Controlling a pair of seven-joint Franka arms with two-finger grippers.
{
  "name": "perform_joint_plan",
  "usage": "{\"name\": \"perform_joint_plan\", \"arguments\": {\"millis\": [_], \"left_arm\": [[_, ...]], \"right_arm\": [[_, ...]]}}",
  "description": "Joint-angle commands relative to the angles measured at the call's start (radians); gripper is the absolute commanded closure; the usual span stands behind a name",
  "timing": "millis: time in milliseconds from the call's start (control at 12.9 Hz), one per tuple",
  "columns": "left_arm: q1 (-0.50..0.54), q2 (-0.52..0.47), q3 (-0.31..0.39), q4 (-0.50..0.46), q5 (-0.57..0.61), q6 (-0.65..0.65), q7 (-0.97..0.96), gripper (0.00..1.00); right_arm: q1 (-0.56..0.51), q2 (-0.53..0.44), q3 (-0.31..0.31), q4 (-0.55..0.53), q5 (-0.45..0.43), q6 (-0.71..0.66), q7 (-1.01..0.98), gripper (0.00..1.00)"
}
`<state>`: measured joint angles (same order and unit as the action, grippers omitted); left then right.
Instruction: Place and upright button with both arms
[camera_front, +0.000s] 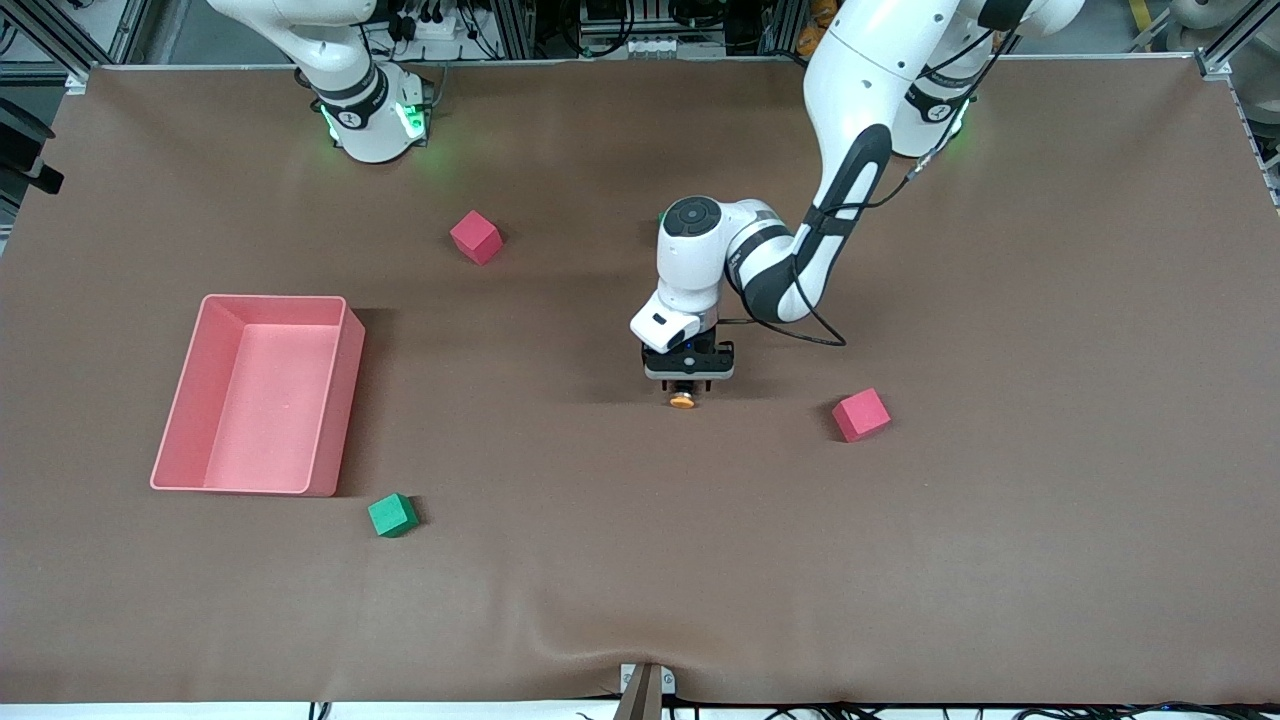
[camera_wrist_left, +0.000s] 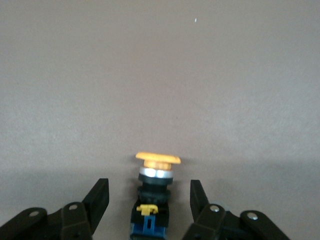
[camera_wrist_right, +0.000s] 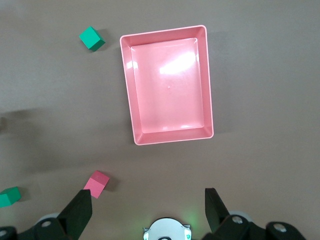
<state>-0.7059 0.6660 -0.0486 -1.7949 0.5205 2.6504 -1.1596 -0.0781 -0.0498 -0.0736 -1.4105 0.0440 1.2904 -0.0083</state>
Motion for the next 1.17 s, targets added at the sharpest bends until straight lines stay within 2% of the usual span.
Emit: {"name": "perform_joint_plan", "arguments": {"millis": [0, 155, 233, 389, 466, 777, 1088], "left_arm": [[0.016, -0.011, -0.007, -0.006, 0.001, 0.002, 0.003, 0.22], [0.037, -0.002, -0.019, 0.003, -0.029, 0.002, 0.053, 0.22], [0.048, 0.009, -0.036, 0.026, -0.1, 0.0, 0.101, 0.22], [0.048, 0.023, -0.043, 0.093, -0.255, -0.102, 0.248, 0.24], [0.043, 0.024, -0.043, 0.123, -0.289, -0.156, 0.302, 0.25], [0.051, 0.05, -0.042, 0.133, -0.297, -0.164, 0.372, 0.25], [0.068, 0.104, -0.042, 0.207, -0.382, -0.199, 0.451, 0.26]], "right_arm": [[-0.023, -0.007, 0.009, -0.007, 0.017, -0.006, -0.009, 0.0], [-0.022, -0.007, 0.009, -0.005, 0.017, -0.002, -0.009, 0.0], [-0.02, -0.007, 0.009, -0.007, 0.017, -0.003, -0.005, 0.0], [-0.02, -0.007, 0.009, -0.007, 0.017, -0.002, -0.005, 0.0], [-0.02, -0.007, 0.009, -0.007, 0.017, -0.002, -0.005, 0.0], [-0.02, -0.007, 0.009, -0.008, 0.017, -0.003, -0.007, 0.0], [-0.016, -0.005, 0.009, -0.008, 0.017, -0.002, -0.005, 0.0]]}}
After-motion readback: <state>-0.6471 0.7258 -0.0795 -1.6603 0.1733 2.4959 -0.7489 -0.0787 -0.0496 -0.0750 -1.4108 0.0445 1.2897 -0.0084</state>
